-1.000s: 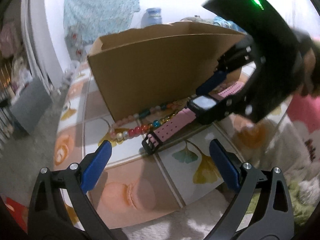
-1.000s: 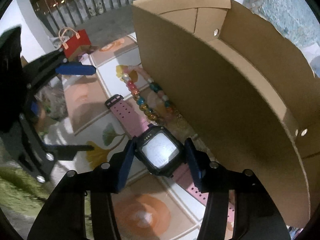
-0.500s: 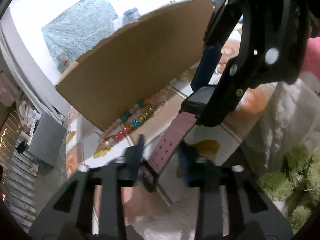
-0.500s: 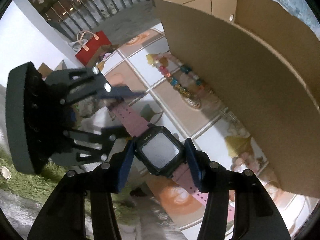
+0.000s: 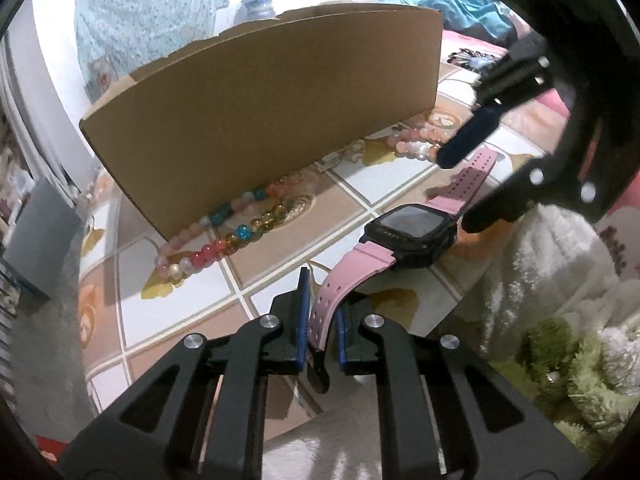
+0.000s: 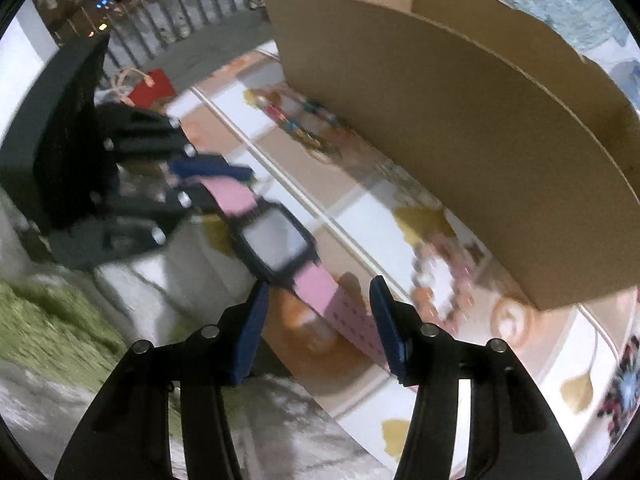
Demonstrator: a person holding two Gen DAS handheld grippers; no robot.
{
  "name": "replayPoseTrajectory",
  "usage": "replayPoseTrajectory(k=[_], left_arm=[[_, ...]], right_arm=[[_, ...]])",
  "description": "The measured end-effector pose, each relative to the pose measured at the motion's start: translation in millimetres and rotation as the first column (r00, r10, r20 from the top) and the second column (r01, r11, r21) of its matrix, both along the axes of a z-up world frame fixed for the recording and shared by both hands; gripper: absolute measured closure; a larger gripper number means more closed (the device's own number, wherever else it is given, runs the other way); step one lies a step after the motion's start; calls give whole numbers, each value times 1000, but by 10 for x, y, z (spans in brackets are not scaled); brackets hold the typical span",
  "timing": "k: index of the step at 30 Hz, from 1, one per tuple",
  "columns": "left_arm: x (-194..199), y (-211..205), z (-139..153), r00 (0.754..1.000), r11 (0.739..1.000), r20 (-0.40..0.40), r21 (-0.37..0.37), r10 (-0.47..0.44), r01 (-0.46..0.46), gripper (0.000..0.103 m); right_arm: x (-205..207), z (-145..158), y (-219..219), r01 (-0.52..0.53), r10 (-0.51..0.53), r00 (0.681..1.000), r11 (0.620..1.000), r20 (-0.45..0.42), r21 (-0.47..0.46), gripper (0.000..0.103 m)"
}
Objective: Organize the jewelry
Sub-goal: 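Lift the watch with the right gripper and lower it into the box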
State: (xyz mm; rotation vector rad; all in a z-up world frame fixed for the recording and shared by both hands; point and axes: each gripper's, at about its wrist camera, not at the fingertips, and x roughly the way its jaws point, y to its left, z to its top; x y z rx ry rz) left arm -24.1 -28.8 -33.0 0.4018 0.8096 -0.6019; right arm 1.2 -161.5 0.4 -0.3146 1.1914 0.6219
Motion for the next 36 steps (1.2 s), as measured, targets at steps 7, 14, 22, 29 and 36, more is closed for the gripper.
replayPoseTrajectory(k=[7,14,22,29,36], left_arm=[[101,75,-5,997,997,-78,-81,12,-18,93],[200,147,-12,993,989,-119,-145,17,-34,96],[140,196,354,997,977,-78,-212,6,-22,98],[240,327,1217,998,957,60,-288,-26,42,98],[1157,309,1616,1000,967,-25,-254,18,-24,98]], right_arm=[[-209,-124,116,-37,55,990,990,132,-134,64],[-115,-75,40,80,-69,981,995,183,-53,95],[-254,241,57,137,-131,953,991,273,-2,100],[-115,1133,101,136,-150,895,989,419,65,100],[795,1541,-75,158,-201,935,974,292,164,100]])
